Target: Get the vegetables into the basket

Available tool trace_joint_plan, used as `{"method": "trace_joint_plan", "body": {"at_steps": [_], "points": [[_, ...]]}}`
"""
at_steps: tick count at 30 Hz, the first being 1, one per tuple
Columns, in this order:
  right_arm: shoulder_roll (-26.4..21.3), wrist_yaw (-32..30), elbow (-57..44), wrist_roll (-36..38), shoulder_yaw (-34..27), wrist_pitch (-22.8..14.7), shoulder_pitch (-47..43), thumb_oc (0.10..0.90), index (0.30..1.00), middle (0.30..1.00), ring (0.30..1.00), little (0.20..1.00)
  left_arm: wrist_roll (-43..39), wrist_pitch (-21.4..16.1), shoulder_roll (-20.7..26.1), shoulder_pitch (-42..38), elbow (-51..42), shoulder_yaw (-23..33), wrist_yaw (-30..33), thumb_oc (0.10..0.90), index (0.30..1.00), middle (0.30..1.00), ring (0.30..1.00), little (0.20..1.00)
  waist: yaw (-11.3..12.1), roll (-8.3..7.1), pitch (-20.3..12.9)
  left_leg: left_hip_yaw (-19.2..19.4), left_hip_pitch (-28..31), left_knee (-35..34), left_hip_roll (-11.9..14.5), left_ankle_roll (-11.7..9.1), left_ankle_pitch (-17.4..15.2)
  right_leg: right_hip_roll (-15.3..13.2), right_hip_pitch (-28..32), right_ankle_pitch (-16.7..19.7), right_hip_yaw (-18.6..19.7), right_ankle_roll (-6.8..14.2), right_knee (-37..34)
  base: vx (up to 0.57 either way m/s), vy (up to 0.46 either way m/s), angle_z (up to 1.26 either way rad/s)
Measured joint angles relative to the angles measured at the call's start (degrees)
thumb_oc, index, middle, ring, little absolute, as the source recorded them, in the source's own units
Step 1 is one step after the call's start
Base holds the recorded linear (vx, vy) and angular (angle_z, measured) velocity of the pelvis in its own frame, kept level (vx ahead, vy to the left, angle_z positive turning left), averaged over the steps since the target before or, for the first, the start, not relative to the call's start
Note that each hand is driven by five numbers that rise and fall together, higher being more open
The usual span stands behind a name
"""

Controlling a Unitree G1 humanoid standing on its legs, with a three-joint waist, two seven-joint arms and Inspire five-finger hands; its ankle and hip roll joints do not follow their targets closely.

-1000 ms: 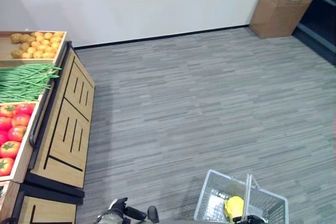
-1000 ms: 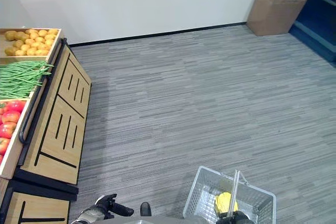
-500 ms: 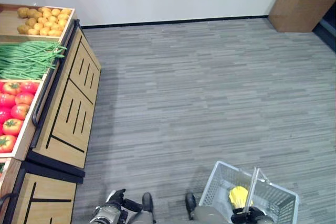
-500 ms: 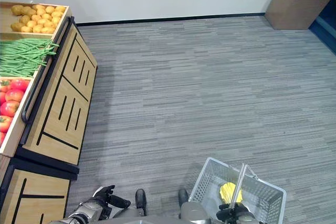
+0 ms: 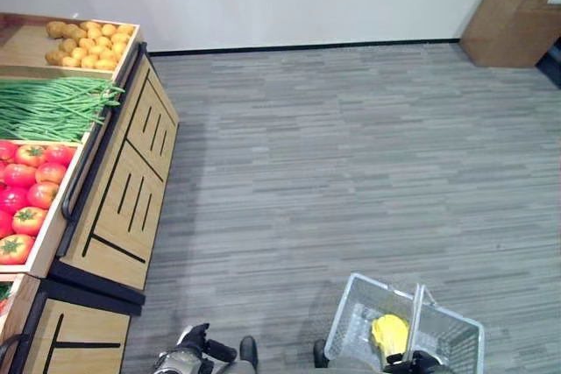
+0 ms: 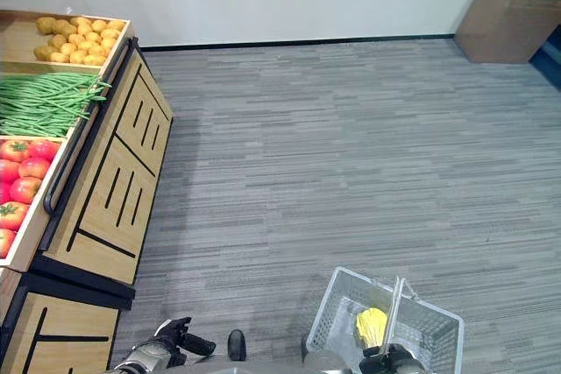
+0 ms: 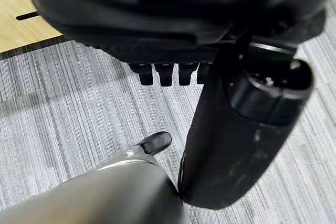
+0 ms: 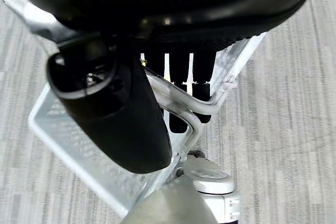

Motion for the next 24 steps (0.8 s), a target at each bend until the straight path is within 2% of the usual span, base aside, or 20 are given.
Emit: {"method": "trace_joint_plan", "body": {"at_steps": [3, 7, 9, 10, 12, 13, 14, 15, 16, 17, 18, 19, 20, 21, 22, 23, 24], "points": [[0.0, 0.0, 0.1, 0.0, 0.2, -0.1, 0.5, 0.400, 0.300, 0.300, 0.300, 0.300, -0.1, 0.0, -0.2, 0.5, 0.0, 0.1, 0.4, 0.900, 1.000, 1.000, 1.000, 1.000, 0.2, 0.23, -1.0, -1.5, -0.7, 0.0, 0.2, 0.0, 0.0, 0.3, 0.1, -0.2, -1.3, -0.3, 0.0, 0.03, -0.096, 0.25], [0.0, 0.1, -0.1, 0.0, 1.3, 0.0, 1.8, 0.400, 0.300, 0.300, 0.300, 0.300, -1.3, -0.1, -0.6, 0.6, 0.1, 1.3, 0.8, 0.900, 1.000, 1.000, 1.000, 1.000, 1.8, 0.50, -1.5, -4.9, -1.9, 0.0, 0.6, -0.4, 0.6, 1.3, 0.8, -0.7, -4.8, -1.4, 0.0, 0.01, -0.129, 0.47], [0.0, 0.1, -0.2, 0.0, 2.0, 0.1, 2.0, 0.400, 0.300, 0.300, 0.300, 0.300, -2.3, -0.2, -1.1, 0.3, 0.0, 1.2, 0.8, 0.900, 1.000, 1.000, 1.000, 1.000, 3.1, 1.11, -1.8, -8.2, -3.2, 0.2, 0.8, -0.3, 1.8, 2.2, 1.2, -1.0, -8.0, -2.5, 0.1, -0.02, -0.154, 0.72], [0.0, 0.0, 0.1, 0.0, 2.3, 0.2, 2.2, 0.400, 0.300, 0.300, 0.300, 0.300, -2.4, -0.2, -1.1, 0.1, 0.0, 1.3, 0.7, 0.900, 1.000, 1.000, 1.000, 1.000, 3.2, 0.96, -1.8, -8.9, -3.5, 0.0, 0.8, -0.8, 2.1, 1.8, 1.2, -0.9, -9.0, -2.8, 0.1, -0.03, -0.163, 0.76], [-0.2, 0.0, 0.6, -0.1, 2.8, 0.4, 1.9, 0.400, 0.300, 0.300, 0.300, 0.300, -2.7, -0.3, -1.8, -0.8, 0.0, 1.1, 0.8, 0.900, 1.000, 1.000, 1.000, 1.000, 4.6, 2.02, -1.6, -13.2, -5.1, 0.7, 0.8, -1.9, 4.4, 3.3, 1.8, -1.8, -12.8, -3.5, 0.3, -0.04, -0.130, 1.07], [-0.2, -0.1, 1.0, -0.1, 3.3, 0.4, 2.1, 0.400, 0.300, 0.300, 0.300, 0.300, -2.9, -0.3, -2.1, -1.5, 0.0, 1.2, 0.8, 0.900, 1.000, 1.000, 1.000, 1.000, 4.4, 1.76, -1.2, -15.0, -5.9, 0.5, 0.5, -3.6, 5.7, 2.7, 1.6, -2.1, -14.9, -3.9, 0.1, -0.04, -0.121, 1.08], [-0.3, 0.0, 1.2, -0.2, 3.3, 0.5, 1.3, 0.400, 0.300, 0.300, 0.300, 0.300, -3.3, -0.3, -2.1, -1.6, 0.0, 1.2, 0.8, 0.900, 1.000, 1.000, 1.000, 1.000, 5.2, 2.18, -1.0, -15.0, -6.5, 0.3, 0.3, -4.0, 6.9, 3.5, 1.9, -2.4, -15.9, -3.9, 0.3, -0.04, -0.119, 1.17], [-0.4, -0.1, 1.1, -0.6, 3.3, 0.4, 1.3, 0.400, 0.300, 0.300, 0.300, 0.300, -3.5, -0.4, -2.4, -2.8, 0.0, 1.4, 0.8, 0.900, 1.000, 1.000, 1.000, 1.000, 5.7, 2.14, -0.3, -15.3, -8.6, 1.1, -0.5, -4.9, 9.2, 3.4, 1.4, -2.9, -18.6, -4.6, 0.9, -0.04, -0.057, 0.97], [-0.3, -0.1, 1.2, -0.7, 3.4, 0.5, 1.1, 0.400, 0.300, 0.300, 0.300, 0.300, -3.5, -0.4, -2.3, -3.5, 0.0, 1.6, 0.8, 0.900, 1.000, 1.000, 1.000, 1.000, 5.7, 1.19, 0.2, -15.4, -9.1, 0.8, -0.8, -5.9, 11.2, 2.2, 1.0, -2.9, -20.4, -5.0, 0.6, -0.09, -0.018, 0.98], [-0.2, -0.1, 1.2, -1.2, 3.9, 0.4, 0.3, 0.400, 0.300, 0.300, 0.300, 0.300, -4.6, -0.5, -1.7, -3.2, 0.0, 3.1, 0.7, 0.900, 1.000, 1.000, 1.000, 1.000, 7.0, -0.53, 0.7, -12.7, -8.7, 2.2, -2.0, -6.0, 7.8, 0.2, 1.1, -2.0, -21.7, -6.0, 0.6, -0.15, -0.001, 0.46], [-0.3, -0.1, 0.7, -1.9, 3.9, 0.2, 0.3, 0.400, 0.300, 0.300, 0.300, 0.300, -4.6, -0.5, -1.4, -3.2, 0.1, 3.7, 0.8, 0.900, 1.000, 1.000, 1.000, 1.000, 7.2, -1.21, 0.8, -10.1, -8.7, 3.7, -2.2, -5.5, 5.8, -0.6, 1.3, -1.8, -22.3, -5.9, 0.5, -0.14, 0.025, 0.50], [-0.7, -0.1, -0.1, -2.3, 3.9, 0.0, 0.3, 0.400, 0.300, 0.300, 0.300, 0.300, -4.5, -0.5, -0.6, -3.4, 0.1, 3.5, 0.8, 0.900, 1.000, 1.000, 1.000, 1.000, 6.0, -1.94, 1.1, -3.2, -8.7, 6.4, -1.4, -4.2, 3.3, -2.0, 1.5, -1.6, -24.4, -5.8, 0.3, -0.09, 0.025, 0.58], [-0.9, -0.1, -0.5, -2.3, 3.7, 0.0, 0.3, 0.400, 0.300, 0.300, 0.300, 0.300, -4.4, -0.4, -0.3, -3.4, 0.1, 3.5, 0.9, 0.900, 1.000, 1.000, 1.000, 1.000, 5.2, -2.02, 1.2, 0.4, -8.7, 7.5, -0.6, -3.8, 2.4, -2.3, 1.8, -1.7, -25.1, -5.7, 0.1, -0.07, 0.026, 0.98], [-1.4, -0.3, -1.4, -2.3, 3.6, -0.1, 0.3, 0.400, 0.300, 0.300, 0.300, 0.300, -3.7, 0.2, 0.2, -3.5, 0.6, 3.2, 0.9, 0.900, 1.000, 1.000, 1.000, 1.000, 3.2, -1.87, 1.3, 8.8, -8.5, 9.7, 2.3, -3.9, 0.7, -2.9, 1.9, -1.6, -27.8, -5.7, 0.1, -0.05, 0.022, 0.99], [-1.5, -0.4, -2.0, -2.3, 3.3, -0.1, 0.2, 0.400, 0.300, 0.300, 0.300, 0.300, -3.3, 0.5, 0.6, -3.3, 0.8, 3.3, 1.1, 0.900, 1.000, 1.000, 1.000, 1.000, 2.1, -1.64, 1.4, 15.5, -8.3, 11.5, 5.3, -4.0, 0.4, -2.8, 1.9, -1.6, -29.4, -5.7, 0.1, -0.05, 0.038, 1.03], [-1.7, -0.4, -2.5, -2.3, 3.3, -0.1, 0.2, 0.400, 0.300, 0.300, 0.300, 0.300, -3.2, 1.0, 1.4, -3.2, 0.7, 3.2, 1.2, 0.900, 1.000, 1.000, 1.000, 1.000, 1.4, -1.47, 1.7, 19.1, -7.5, 11.7, 7.9, -4.1, 0.3, -2.9, 1.6, -1.5, -31.2, -5.5, 0.1, 0.00, 0.045, 1.09], [-2.0, -0.5, -2.8, -2.3, 2.9, -0.2, 0.2, 0.400, 0.300, 0.300, 0.300, 0.300, -2.4, 1.8, 1.9, -3.0, 0.6, 3.2, 1.1, 0.900, 1.000, 1.000, 1.000, 1.000, 0.7, -0.95, 2.0, 26.7, -5.2, 10.2, 11.1, -5.0, 0.3, -2.9, 1.5, -1.3, -33.7, -4.9, 0.0, 0.08, 0.067, 1.03]]}}
